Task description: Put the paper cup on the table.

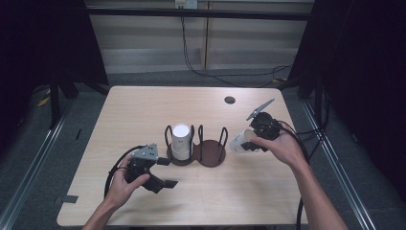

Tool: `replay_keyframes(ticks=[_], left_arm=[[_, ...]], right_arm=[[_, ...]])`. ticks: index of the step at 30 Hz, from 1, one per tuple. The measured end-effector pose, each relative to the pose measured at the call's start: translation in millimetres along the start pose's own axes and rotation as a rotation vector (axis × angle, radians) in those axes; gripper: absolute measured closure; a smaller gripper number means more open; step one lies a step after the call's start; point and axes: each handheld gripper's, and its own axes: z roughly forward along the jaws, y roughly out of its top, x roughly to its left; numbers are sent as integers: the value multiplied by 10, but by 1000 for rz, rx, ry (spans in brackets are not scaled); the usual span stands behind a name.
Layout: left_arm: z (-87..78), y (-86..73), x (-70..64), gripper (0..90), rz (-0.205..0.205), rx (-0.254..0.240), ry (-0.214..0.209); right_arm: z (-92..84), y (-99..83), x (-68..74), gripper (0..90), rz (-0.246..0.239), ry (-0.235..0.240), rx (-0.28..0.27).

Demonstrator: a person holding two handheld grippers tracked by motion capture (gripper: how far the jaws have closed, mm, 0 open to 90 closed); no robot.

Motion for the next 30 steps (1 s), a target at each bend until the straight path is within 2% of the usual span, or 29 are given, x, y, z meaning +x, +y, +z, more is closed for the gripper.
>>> replay_keyframes(ticks=[12,14,21,24,30], left_arm=[[-12,1,16,160,2,-5,-6],[-14,-3,18,160,2,-3,-4],[-3,-6,14,160,-2,-3,-10],[-4,-2,5,160,-3,-3,-13],[6,-4,7,159,-8,1,-14]], right_arm=[[87,181,-98,290,3,-31,126],[118,203,-112,287,-10,-35,153],[193,256,-170,281,13,-42,206],[215,281,-197,281,19,-43,211],[309,292,-222,277,11,-53,254]])
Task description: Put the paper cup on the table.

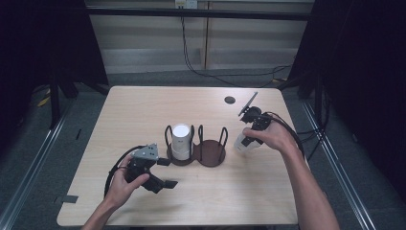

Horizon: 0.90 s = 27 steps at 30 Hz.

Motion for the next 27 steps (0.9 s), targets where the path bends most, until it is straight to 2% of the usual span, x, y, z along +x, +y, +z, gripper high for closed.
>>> replay_keyframes(ticks=[5,7,14,16,20,23,27], left_arm=[[-5,-3,5,159,0,0,6],[-4,-3,5,159,1,-1,6],[9,-4,-6,160,9,12,5],[4,0,-8,160,18,20,0],[10,0,-5,160,16,24,4],[17,2,-5,160,17,25,4],[17,-1,-3,160,15,24,4]], right_arm=[[30,60,-22,275,-10,-48,49],[23,93,-25,275,-8,-42,46],[166,167,-9,260,-10,-72,99],[177,167,-31,252,3,-57,75],[176,163,-40,237,19,-64,63],[208,148,-49,217,66,-59,44],[230,138,-64,214,79,-55,15]])
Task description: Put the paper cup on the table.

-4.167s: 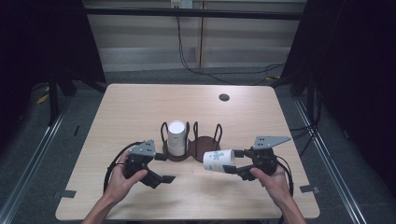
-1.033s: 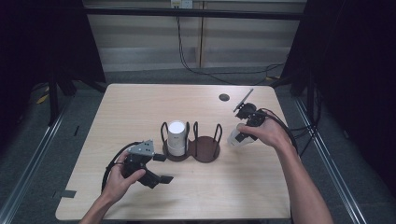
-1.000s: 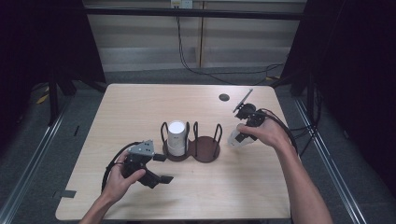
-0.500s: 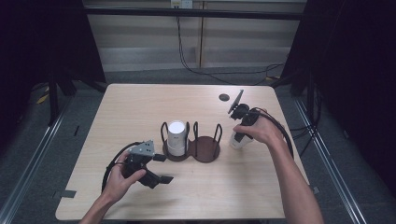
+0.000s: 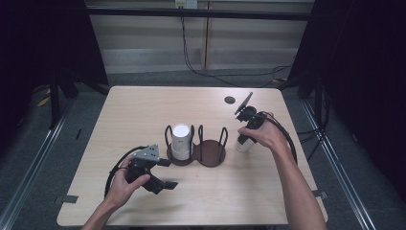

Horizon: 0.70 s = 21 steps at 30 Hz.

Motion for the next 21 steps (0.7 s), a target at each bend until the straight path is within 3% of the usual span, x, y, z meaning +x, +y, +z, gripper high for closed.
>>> replay_keyframes(ticks=[11,13,15,21], left_arm=[[11,5,2,160,-2,-2,-4],[3,6,-10,161,4,5,20],[-10,-3,-21,163,-7,-19,50],[-14,1,-1,162,-10,-13,34]], right_arm=[[18,17,28,181,26,25,-33],[2,13,28,168,30,31,-54],[-12,3,37,170,23,31,-65],[-50,-35,34,155,44,34,-109]])
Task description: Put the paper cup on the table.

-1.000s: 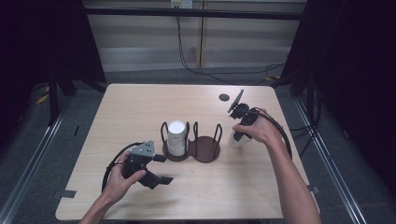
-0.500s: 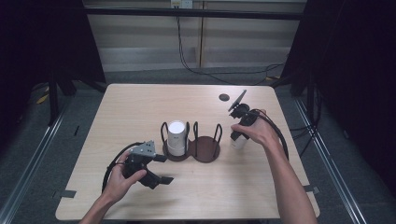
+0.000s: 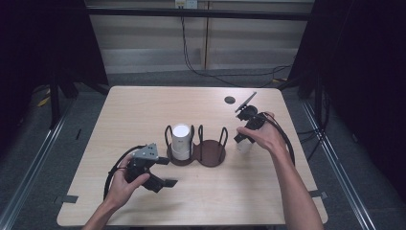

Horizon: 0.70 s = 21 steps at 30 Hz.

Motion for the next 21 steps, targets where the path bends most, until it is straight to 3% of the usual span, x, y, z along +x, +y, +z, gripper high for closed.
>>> replay_keyframes(ticks=[2,6,8,13,21], left_arm=[[11,8,-4,163,1,11,0],[-30,-4,-13,163,7,12,5],[-70,-18,-2,162,-7,-5,1],[-111,-58,21,162,-13,-24,20],[-91,-105,32,162,-32,-22,30]], right_arm=[[-45,-8,28,158,11,-16,-37],[-65,-34,34,152,19,-14,-63],[-95,-78,17,157,45,-6,-132],[-138,-133,29,149,47,-10,-196],[-296,-249,65,148,94,9,-326]])
